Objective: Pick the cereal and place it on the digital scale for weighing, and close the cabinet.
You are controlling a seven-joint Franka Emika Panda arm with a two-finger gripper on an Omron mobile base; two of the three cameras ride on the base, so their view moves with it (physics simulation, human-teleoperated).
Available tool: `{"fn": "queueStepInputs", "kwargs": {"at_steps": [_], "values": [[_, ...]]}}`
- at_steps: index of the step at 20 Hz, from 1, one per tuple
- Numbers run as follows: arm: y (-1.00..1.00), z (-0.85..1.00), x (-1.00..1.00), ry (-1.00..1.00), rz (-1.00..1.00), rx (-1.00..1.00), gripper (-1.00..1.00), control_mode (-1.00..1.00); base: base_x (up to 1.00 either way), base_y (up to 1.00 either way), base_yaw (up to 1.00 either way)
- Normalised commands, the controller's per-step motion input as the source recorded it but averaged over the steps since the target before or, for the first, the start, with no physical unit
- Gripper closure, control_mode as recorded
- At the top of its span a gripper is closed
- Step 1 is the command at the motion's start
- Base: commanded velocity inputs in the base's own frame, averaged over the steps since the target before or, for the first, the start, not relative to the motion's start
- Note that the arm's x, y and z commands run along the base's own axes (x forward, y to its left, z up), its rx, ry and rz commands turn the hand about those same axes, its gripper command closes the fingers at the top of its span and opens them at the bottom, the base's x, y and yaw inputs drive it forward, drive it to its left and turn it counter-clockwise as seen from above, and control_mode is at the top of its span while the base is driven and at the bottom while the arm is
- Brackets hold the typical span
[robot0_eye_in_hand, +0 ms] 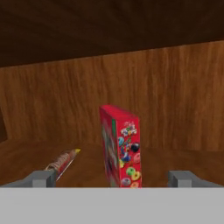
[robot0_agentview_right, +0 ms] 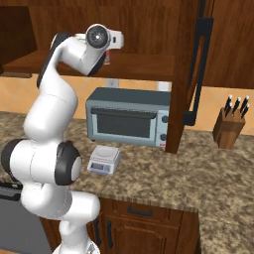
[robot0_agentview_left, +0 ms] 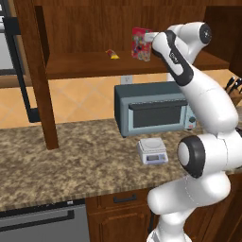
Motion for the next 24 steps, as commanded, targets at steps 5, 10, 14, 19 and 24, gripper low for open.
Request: {"fn": "queueStepInputs", "kwargs": {"at_steps": [5,10,14,19,24], "values": [[0.00,-0.04,0.49,0.00,0.00,0.00,-1.00,-1.00,0.00,0.00,0.00],[0.00,-0.01,0.38,0.00,0.00,0.00,-1.00,-1.00,0.00,0.00,0.00],[0.00,-0.06,0.30,0.00,0.00,0.00,-1.00,-1.00,0.00,0.00,0.00],[0.00,-0.11,0.37,0.00,0.01,0.00,-1.00,-1.00,0.00,0.00,0.00],[0.13,-0.12,0.41,0.00,0.00,-0.01,1.00,-1.00,0.00,0.00,0.00]]}}
